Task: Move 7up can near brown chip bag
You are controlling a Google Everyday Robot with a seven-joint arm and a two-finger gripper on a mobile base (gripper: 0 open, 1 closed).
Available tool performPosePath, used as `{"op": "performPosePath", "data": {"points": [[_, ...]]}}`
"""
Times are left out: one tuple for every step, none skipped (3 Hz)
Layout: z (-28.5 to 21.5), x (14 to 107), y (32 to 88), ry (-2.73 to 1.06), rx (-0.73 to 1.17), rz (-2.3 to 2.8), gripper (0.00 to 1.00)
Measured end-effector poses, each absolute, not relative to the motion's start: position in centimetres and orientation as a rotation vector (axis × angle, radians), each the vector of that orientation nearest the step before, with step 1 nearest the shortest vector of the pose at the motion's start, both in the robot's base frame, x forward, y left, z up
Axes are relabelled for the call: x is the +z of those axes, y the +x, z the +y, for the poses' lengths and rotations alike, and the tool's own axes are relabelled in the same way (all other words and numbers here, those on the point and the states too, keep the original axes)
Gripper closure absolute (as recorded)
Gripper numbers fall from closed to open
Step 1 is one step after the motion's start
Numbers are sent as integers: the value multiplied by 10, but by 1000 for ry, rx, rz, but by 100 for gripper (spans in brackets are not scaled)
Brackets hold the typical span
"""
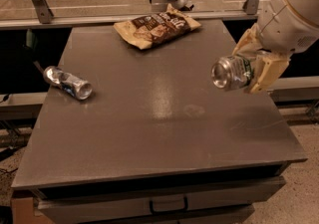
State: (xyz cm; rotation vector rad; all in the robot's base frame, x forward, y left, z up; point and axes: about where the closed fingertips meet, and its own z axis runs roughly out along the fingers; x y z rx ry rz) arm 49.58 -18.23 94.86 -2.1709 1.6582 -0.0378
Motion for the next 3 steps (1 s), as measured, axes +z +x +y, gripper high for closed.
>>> {"op": "performPosePath", "data": {"points": [[-192,972,547,-2106,-239,1620,100],[-193,998,602,-2061,-367,1555,100],[-179,1020,659,-1967,-398,1467,100]]}}
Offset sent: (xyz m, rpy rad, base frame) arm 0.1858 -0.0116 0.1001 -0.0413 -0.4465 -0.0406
